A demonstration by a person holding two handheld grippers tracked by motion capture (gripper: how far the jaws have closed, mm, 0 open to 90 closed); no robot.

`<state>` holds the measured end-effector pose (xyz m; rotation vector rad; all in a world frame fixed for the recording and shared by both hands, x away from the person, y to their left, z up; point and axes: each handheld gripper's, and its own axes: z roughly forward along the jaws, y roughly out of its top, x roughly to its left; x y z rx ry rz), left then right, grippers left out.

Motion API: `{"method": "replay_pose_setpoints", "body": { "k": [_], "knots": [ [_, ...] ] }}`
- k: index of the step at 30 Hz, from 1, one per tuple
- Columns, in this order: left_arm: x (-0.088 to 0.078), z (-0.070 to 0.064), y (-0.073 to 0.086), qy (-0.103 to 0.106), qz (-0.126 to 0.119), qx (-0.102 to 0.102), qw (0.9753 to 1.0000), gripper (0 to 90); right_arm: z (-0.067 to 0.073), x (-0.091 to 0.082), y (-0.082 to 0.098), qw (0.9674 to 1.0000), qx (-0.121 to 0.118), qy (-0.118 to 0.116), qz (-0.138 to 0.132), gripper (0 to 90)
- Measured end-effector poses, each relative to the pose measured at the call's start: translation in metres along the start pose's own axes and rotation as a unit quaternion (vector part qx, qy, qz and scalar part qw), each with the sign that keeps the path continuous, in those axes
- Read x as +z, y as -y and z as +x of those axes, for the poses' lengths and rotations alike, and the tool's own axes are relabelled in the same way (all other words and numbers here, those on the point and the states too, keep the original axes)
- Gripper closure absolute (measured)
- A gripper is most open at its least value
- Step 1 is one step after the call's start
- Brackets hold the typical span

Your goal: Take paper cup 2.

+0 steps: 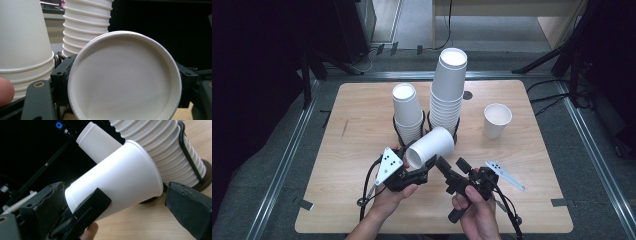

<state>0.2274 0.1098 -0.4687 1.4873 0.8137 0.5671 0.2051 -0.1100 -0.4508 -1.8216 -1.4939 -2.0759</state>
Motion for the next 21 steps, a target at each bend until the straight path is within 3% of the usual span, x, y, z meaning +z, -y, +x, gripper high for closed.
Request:
{"method": "replay_pose_setpoints", "body": {
  "k": [7, 10, 15, 21],
  "knots": [
    [0.001, -0.002, 0.001, 0.002, -0.007, 0.005, 1.0000, 23.4, -0.005, 0.006, 0.002, 0.9980, 0.062, -0.010, -0.002, 3.2],
    [0.000, -0.002, 0.002, 0.003, -0.011, 0.006, 0.9999, 23.4, -0.007, 0.007, 0.002, 0.9952, 0.098, -0.010, -0.003, 3.2],
    [0.000, -0.003, 0.003, 0.004, -0.014, 0.005, 0.9999, 23.4, -0.009, 0.009, 0.001, 0.9871, 0.160, -0.004, -0.004, 3.1],
    [0.000, -0.004, 0.004, 0.005, -0.018, 0.011, 0.9998, 23.4, -0.012, 0.011, 0.000, 0.9745, 0.224, -0.002, -0.007, 3.2]
  ]
}}
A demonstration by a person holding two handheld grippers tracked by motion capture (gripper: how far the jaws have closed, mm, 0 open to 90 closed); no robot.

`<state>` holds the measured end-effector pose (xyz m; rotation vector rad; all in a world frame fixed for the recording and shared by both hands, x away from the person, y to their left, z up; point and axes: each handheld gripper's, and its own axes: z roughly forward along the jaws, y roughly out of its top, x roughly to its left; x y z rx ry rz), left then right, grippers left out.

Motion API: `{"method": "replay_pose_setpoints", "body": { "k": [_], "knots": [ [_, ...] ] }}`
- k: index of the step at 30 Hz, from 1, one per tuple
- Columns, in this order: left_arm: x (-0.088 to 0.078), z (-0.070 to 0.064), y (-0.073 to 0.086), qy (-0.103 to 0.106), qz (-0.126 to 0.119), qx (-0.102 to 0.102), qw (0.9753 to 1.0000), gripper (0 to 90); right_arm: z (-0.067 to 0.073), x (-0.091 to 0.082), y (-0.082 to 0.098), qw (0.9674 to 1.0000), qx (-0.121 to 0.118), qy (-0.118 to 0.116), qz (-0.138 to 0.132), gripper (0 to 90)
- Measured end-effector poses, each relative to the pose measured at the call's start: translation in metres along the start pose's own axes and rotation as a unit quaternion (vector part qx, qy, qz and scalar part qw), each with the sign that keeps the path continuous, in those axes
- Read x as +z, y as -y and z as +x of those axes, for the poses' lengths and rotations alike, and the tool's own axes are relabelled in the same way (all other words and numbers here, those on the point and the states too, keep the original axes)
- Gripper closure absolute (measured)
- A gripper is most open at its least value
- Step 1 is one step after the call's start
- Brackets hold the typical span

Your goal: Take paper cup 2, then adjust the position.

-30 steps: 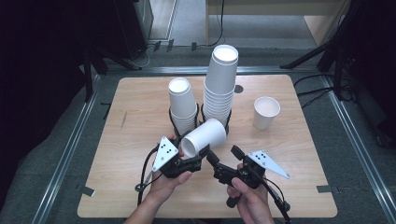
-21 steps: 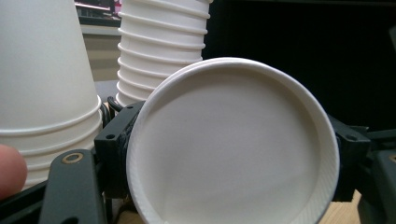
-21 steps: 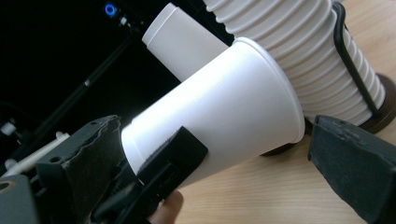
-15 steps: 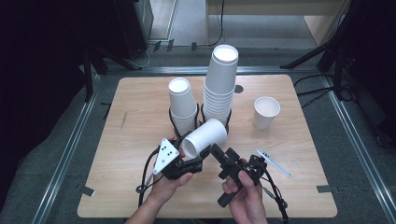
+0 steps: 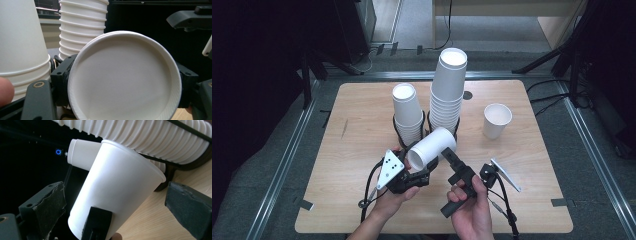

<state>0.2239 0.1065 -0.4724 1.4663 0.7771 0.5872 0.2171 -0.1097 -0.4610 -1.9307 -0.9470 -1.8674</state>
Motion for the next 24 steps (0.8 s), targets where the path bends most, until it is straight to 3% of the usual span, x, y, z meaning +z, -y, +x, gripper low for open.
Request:
{"method": "replay_pose_setpoints", "body": {
  "k": [4, 9, 24],
  "knots": [
    [-0.001, -0.002, 0.000, 0.000, -0.004, 0.003, 1.0000, 23.4, 0.002, 0.002, 0.002, 0.9990, 0.043, -0.008, 0.007, 3.2],
    [-0.001, -0.004, 0.000, 0.001, -0.007, 0.008, 0.9999, 23.4, 0.002, 0.006, 0.003, 0.9974, 0.071, -0.007, 0.010, 3.3],
    [-0.001, -0.007, 0.001, 0.002, -0.008, 0.017, 0.9998, 23.4, -0.006, 0.019, 0.003, 0.9919, 0.125, -0.011, 0.019, 3.4]
  ]
}}
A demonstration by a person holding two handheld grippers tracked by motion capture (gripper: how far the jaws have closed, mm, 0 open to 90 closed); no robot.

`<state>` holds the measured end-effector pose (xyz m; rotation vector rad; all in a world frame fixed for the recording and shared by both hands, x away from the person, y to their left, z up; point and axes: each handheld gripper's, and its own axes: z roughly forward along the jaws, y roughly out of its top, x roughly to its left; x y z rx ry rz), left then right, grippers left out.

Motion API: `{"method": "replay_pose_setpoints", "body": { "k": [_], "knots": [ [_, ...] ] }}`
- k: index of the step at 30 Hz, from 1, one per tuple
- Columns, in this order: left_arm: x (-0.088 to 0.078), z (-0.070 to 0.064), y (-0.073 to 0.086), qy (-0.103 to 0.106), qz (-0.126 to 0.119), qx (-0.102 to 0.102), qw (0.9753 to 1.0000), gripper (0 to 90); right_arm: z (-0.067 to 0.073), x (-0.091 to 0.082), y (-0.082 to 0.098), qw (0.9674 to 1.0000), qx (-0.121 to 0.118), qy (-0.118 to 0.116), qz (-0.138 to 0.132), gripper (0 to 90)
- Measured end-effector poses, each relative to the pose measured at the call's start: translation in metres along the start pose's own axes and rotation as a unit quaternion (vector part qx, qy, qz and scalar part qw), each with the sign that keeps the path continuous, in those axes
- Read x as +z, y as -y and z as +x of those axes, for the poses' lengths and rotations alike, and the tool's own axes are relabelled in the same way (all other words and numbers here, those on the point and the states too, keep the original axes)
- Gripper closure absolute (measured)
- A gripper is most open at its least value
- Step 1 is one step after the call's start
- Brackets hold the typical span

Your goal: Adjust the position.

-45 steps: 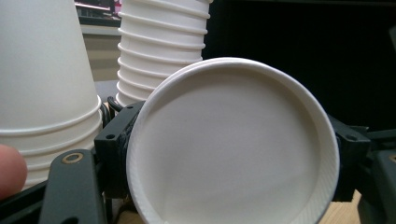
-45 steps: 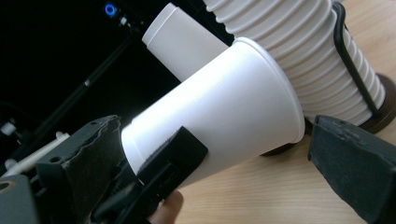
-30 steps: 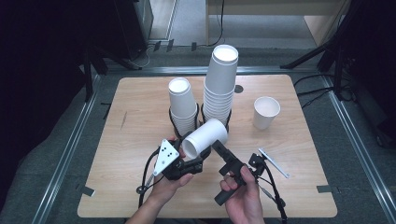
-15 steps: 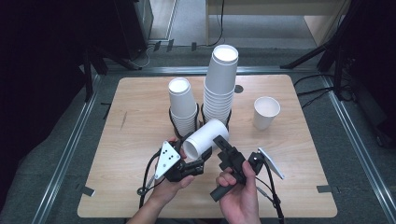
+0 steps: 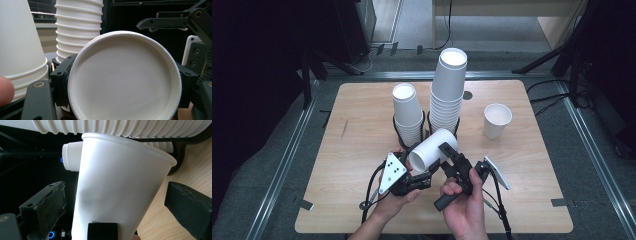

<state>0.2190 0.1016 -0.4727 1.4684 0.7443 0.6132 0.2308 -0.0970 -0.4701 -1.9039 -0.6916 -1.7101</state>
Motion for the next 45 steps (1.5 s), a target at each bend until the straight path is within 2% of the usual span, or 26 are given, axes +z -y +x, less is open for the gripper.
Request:
{"method": "replay_pose_setpoints", "body": {
  "k": [24, 27, 33, 45],
  "knots": [
    [0.000, -0.006, 0.000, 0.011, -0.004, 0.010, 0.9999, 23.4, -0.005, 0.022, -0.008, 0.9991, 0.041, -0.001, 0.008, 3.5],
    [0.000, -0.007, 0.000, 0.012, -0.004, 0.011, 0.9999, 23.4, -0.005, 0.024, -0.008, 0.9990, 0.044, -0.003, 0.012, 4.3],
    [0.000, -0.006, 0.000, 0.009, -0.004, 0.013, 0.9999, 23.0, -0.006, 0.026, -0.008, 0.9979, 0.064, -0.009, 0.011, 7.9],
    [0.000, -0.003, -0.001, 0.013, 0.006, 0.005, 0.9999, 20.7, -0.006, 0.026, -0.006, 0.9976, 0.069, -0.003, 0.003, 10.9]
  ]
}}
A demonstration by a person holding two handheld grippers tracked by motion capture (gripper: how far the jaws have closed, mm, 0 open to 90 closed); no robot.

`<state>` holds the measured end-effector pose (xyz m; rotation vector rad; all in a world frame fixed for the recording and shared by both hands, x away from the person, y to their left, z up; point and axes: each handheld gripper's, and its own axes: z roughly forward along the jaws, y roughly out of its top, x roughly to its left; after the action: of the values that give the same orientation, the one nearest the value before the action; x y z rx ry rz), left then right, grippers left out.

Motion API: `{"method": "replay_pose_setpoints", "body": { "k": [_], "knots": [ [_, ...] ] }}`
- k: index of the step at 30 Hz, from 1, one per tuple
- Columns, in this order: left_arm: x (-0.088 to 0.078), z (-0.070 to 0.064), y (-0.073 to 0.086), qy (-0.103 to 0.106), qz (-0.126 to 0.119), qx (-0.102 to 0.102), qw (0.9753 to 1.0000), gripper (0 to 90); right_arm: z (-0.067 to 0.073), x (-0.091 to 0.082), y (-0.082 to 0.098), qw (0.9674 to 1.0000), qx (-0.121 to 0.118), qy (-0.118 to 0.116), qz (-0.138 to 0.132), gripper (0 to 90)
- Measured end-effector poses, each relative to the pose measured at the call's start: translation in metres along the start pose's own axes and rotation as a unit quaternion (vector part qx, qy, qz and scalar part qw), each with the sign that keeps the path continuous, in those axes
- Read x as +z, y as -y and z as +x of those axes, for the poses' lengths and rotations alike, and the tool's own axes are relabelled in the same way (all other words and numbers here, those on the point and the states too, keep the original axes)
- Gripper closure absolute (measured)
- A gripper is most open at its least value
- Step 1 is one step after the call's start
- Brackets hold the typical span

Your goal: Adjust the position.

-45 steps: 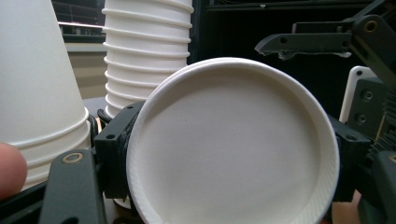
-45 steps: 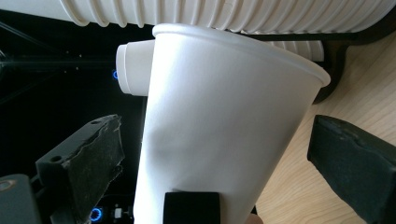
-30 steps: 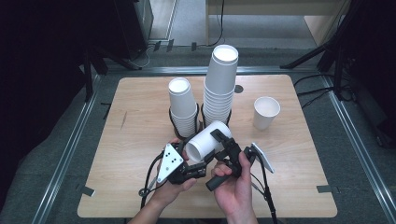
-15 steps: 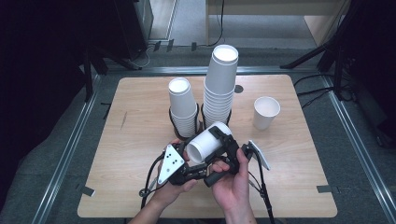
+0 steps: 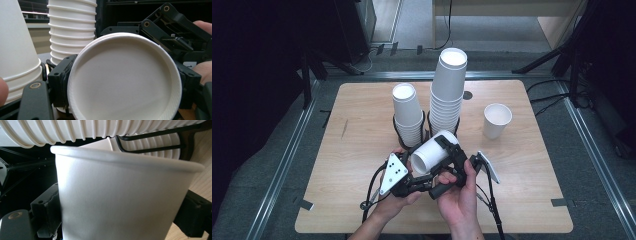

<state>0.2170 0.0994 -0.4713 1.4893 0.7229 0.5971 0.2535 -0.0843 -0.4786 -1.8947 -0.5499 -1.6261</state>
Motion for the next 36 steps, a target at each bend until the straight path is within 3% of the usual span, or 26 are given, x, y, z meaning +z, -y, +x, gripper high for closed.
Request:
{"method": "replay_pose_setpoints", "body": {
  "k": [17, 28, 36],
  "knots": [
    [-0.002, -0.003, -0.005, 0.003, 0.010, -0.002, 0.9999, 20.8, 0.002, -0.004, -0.007, 1.0000, -0.001, -0.002, -0.004, 11.7],
    [-0.003, -0.005, -0.006, 0.013, 0.011, 0.003, 0.9998, 19.9, 0.006, -0.009, -0.017, 0.9998, -0.001, -0.005, -0.020, 11.8],
    [-0.003, -0.006, -0.006, 0.018, 0.010, 0.003, 0.9998, 19.9, 0.008, -0.013, -0.026, 0.9991, -0.013, -0.006, -0.040, 12.0]
  ]
}}
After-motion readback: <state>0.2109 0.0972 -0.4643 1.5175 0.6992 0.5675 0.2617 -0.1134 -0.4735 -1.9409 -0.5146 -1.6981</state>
